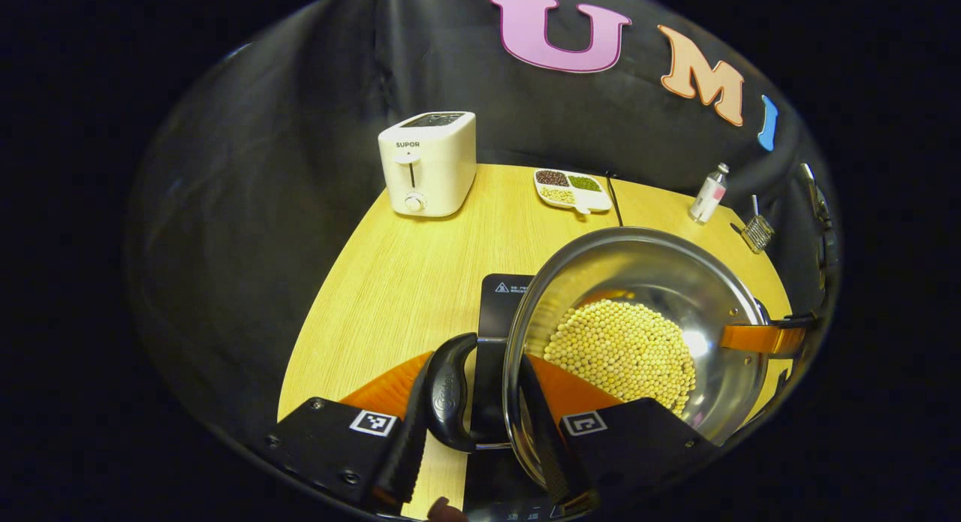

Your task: First push the handle of the pot to place it horizontally, then grasp the pot with both hands and set it on the induction cooktop.

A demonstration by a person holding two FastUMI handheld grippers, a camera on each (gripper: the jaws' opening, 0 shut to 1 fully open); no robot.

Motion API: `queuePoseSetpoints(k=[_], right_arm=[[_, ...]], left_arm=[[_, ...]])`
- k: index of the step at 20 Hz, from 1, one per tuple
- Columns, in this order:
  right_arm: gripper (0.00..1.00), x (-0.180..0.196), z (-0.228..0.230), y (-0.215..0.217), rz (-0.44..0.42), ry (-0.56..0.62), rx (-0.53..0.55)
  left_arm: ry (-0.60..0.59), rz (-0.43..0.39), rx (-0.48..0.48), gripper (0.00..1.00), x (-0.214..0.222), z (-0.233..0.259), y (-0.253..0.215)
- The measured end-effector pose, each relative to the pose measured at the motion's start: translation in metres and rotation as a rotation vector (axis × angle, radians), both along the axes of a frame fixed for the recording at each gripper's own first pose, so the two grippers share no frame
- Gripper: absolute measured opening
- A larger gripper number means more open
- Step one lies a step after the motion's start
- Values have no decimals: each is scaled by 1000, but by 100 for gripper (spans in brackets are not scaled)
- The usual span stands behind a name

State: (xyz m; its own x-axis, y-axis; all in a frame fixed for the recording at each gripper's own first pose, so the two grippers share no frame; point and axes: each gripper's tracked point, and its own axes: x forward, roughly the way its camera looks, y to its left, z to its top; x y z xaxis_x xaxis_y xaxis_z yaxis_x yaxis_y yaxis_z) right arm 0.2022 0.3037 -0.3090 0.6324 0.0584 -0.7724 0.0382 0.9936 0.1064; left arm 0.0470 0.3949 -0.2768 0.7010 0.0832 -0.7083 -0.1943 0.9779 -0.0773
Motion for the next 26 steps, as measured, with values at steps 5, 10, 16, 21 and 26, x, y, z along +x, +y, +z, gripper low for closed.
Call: queuePoseSetpoints(k=[5, 10, 16, 21, 26], right_arm=[[52, 2, 0, 3, -10, 3, 26], [52, 3, -2, 4, -6, 0, 27], [53, 4, 0, 4, 7, -10, 26], [79, 4, -1, 12, 38, -21, 47], [96, 6, 0, 9, 42, -27, 36]], left_arm=[[-9, -5, 0, 66, 3, 1, 3], [0, 5, 9, 69, 3, 0, 4], [-2, 10, 11, 72, 3, 2, 3], [-3, 8, 15, 76, 4, 4, 3], [-16, -18, 25, 87, 10, 8, -2]])
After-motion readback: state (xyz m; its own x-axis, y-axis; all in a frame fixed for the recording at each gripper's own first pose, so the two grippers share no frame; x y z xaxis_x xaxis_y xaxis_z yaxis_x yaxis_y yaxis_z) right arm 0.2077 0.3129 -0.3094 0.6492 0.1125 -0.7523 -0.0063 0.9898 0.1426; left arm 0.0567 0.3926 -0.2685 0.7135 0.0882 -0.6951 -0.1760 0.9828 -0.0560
